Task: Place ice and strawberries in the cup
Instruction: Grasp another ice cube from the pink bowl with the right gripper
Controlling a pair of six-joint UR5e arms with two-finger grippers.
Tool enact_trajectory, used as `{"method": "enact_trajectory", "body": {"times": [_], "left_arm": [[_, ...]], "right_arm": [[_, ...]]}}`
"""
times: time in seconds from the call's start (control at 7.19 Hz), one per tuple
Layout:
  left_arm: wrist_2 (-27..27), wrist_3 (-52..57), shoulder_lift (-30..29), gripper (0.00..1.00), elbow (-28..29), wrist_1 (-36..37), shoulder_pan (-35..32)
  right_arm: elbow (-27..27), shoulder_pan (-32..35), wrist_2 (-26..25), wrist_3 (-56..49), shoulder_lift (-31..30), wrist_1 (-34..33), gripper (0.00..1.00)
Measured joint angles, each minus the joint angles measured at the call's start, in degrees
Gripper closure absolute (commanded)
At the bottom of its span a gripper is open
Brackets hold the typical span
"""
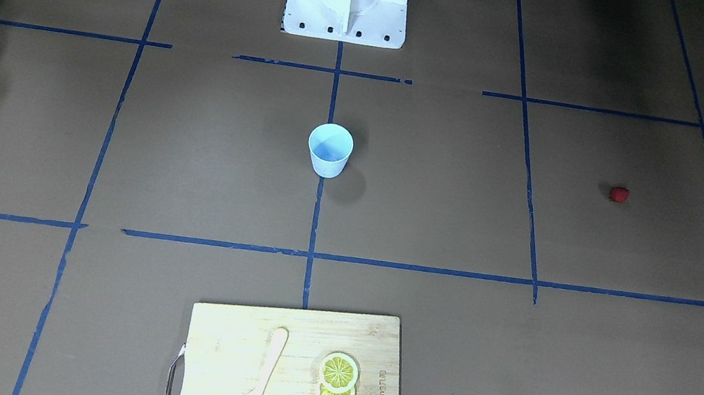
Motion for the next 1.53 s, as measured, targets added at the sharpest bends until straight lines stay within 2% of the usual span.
{"method": "enact_trajectory", "body": {"times": [0.56,0.7,0.83,0.97,1.53], "left_arm": [[0.0,0.0,0.0,0.0,0.0,0.0,0.0],[0.0,0.0,0.0,0.0,0.0,0.0,0.0],[0.1,0.0,0.0,0.0,0.1,0.0,0.0],[0.1,0.0,0.0,0.0,0.1,0.0,0.0],[0.1,0.0,-0.2,0.0,0.0,0.0,0.0]], "right_arm": [[-0.1,-0.8,0.2,-0.1,-0.3,0.0,0.27],[-0.1,-0.9,0.2,-0.1,-0.4,0.0,0.57],[-0.1,-1.0,0.3,-0.2,-0.5,0.0,0.82],[-0.1,-1.0,0.4,-0.2,-0.7,0.0,0.96],[0.9,-0.9,1.3,-0.1,-0.9,-0.3,0.97]]}}
